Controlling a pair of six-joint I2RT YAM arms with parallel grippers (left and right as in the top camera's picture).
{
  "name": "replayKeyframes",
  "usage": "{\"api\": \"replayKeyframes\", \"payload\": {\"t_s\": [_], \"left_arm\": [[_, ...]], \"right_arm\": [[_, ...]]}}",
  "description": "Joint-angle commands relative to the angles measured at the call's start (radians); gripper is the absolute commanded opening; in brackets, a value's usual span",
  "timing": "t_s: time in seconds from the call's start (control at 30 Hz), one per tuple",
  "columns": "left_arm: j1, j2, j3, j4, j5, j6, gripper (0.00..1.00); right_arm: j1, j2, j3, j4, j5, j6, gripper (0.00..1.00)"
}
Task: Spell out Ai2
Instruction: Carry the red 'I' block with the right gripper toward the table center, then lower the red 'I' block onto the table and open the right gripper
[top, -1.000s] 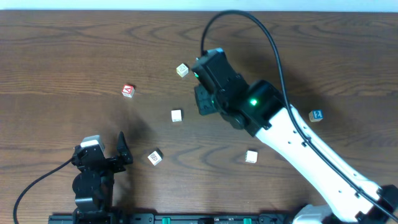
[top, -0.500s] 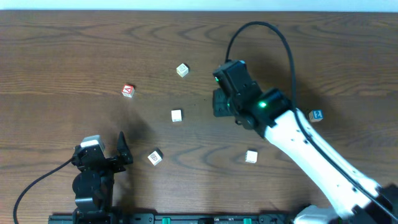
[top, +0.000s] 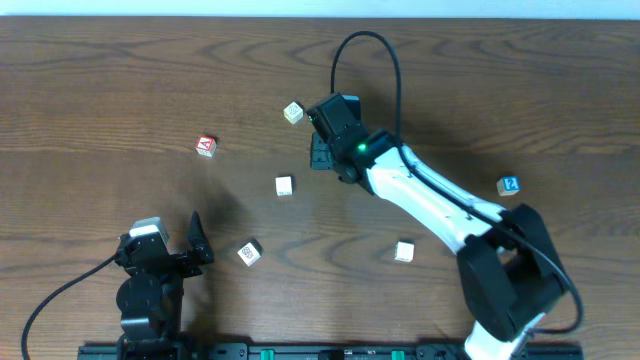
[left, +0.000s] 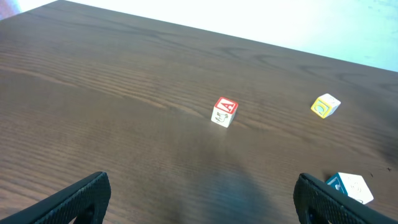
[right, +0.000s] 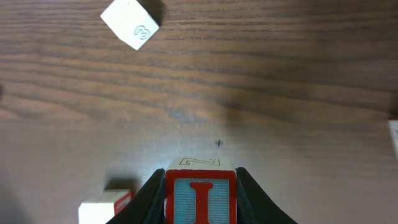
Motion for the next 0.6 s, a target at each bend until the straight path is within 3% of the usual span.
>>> {"api": "replayKeyframes", "payload": {"t_s": [0.0, 0.57], "left_arm": [[0.004, -0.006, -0.022, -0.007, 0.010, 0.005, 0.95], [0.004, -0.006, -0.022, -0.007, 0.010, 0.005, 0.95]], "right_arm": [[0.002, 0.035, -0.004, 0.034, 0.029, 0.029, 0.01], [0.001, 0.119, 0.024, 0.077, 0.127, -0.044, 0.02]]}}
